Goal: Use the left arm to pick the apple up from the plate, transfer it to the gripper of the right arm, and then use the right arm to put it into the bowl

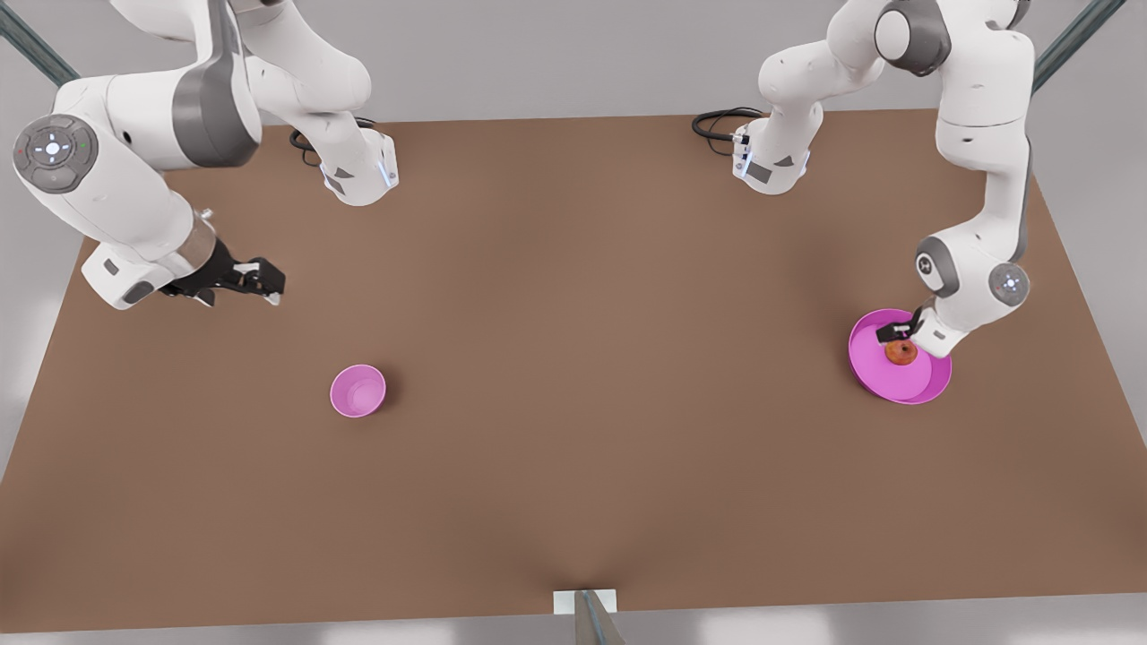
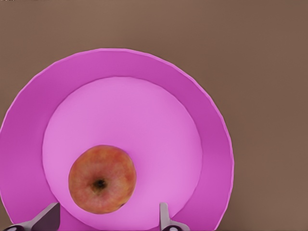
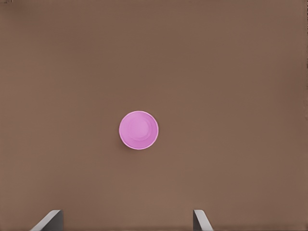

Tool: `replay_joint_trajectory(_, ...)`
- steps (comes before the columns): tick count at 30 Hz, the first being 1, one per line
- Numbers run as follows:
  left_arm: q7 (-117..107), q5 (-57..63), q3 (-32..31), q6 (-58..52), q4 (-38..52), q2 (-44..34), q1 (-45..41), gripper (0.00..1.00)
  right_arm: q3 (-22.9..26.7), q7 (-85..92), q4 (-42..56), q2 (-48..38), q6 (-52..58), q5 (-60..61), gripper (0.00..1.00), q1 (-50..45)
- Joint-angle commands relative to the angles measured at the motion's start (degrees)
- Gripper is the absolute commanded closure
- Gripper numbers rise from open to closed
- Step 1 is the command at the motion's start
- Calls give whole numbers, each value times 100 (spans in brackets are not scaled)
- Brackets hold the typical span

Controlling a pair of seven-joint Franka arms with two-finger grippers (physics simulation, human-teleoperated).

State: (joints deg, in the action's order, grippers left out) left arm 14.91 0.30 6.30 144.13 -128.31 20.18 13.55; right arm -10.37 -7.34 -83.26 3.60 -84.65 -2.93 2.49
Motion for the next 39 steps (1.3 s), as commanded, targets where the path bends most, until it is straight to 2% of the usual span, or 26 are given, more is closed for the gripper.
replay_joint_trajectory(1, 706, 5, 12, 370, 17, 109, 7, 0, -9, -57, 3, -9, 1, 3, 0, -64)
replay_joint_trajectory(12, 750, -3, 29, 669, 149, 548, 95, 0, 0, -39, 3, 0, -8, 12, 0, -46)
replay_joint_trajectory(15, 750, -12, 29, 678, 149, 548, 95, 5, 0, -39, 3, 0, -8, 3, 0, -55)
replay_joint_trajectory(18, 750, -12, 29, 678, 149, 548, 95, 23, 0, -39, 3, 0, -8, 12, 0, -55)
replay_joint_trajectory(19, 750, -12, 29, 678, 149, 548, 95, 25, 0, -39, 3, 0, -8, 3, 0, -47)
replay_joint_trajectory(27, 811, -12, 3, 643, 158, 355, 95, 34, 35, 259, 3, -18, 54, -41, 0, -20)
replay_joint_trajectory(30, 1417, -65, -32, -113, 394, -181, 69, 36, 61, 268, 3, 9, -52, -23, 0, 76)
replay_joint_trajectory(31, 2232, -685, -32, -341, 517, -304, 60, 36, 140, 277, -6, 0, -17, -14, 0, 77)
replay_joint_trajectory(32, 3514, -1977, -32, -1095, 868, -339, 42, 36, 517, 277, -15, -26, 9, -14, 0, -230)
replay_joint_trajectory(33, 4123, -2620, -145, -1492, 1088, -322, 25, 36, 606, 286, -15, -18, 10, -14, 0, -275)
replay_joint_trajectory(37, 4397, -3097, -1525, -1880, 1906, -14, -81, 36, 554, 286, -6, 44, -61, -6, 0, -275)
replay_joint_trajectory(38, 5193, -3473, -1833, -1880, 2064, 73, -81, 36, 536, 460, -6, 53, -61, -14, 0, -327)
replay_joint_trajectory(39, 6066, -3932, -2158, -1932, 2625, 511, -160, 36, 492, 664, 125, 88, -61, -32, 0, -354)
